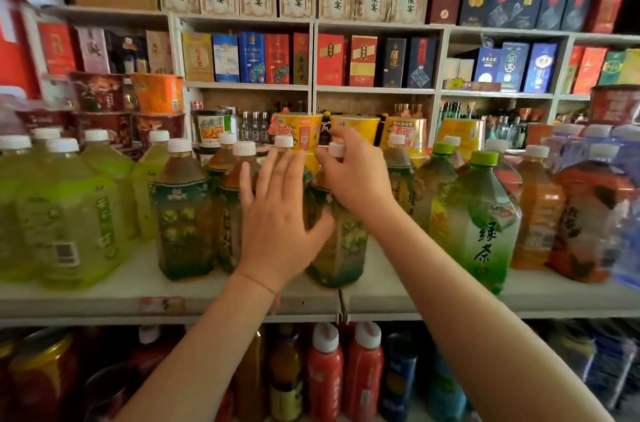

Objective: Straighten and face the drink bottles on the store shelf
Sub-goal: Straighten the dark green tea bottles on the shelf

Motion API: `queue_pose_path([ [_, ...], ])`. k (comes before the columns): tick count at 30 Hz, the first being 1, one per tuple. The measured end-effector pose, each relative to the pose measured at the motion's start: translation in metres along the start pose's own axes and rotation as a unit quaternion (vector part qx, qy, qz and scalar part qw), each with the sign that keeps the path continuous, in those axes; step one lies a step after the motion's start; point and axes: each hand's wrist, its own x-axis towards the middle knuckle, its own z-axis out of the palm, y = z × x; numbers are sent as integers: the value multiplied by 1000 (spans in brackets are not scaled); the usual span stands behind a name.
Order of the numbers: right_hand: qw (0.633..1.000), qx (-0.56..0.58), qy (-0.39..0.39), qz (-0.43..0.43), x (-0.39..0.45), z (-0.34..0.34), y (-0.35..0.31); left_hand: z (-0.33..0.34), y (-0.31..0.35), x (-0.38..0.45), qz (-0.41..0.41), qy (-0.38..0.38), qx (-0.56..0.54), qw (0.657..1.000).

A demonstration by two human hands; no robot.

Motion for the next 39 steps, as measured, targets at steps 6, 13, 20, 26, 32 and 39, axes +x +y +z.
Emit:
queue_pose_path([
  [6, 999, 34, -8, -24, 5, 6, -3, 1, 12, 13, -1, -52, -38, 998],
  [13, 960, -223, -13, 168, 39, 9, 75, -1, -6, 32, 74, -126, 16, 989],
  [20, 899, -405, -45, 162, 54, 37, 99, 1, 10, 36, 68, -119, 46, 990],
  [26, 928, -343, -19, 142, 58, 39, 101, 5, 1, 34, 71, -88, 31, 993],
  [32, 959, -247, -71, 115, 55, 33, 97, 2, -1, 31, 60, -77, -1, 995],
  [39, 961, -252, -114, 24, 34, 18, 63, 1, 12, 29, 59, -105, -11, 993],
])
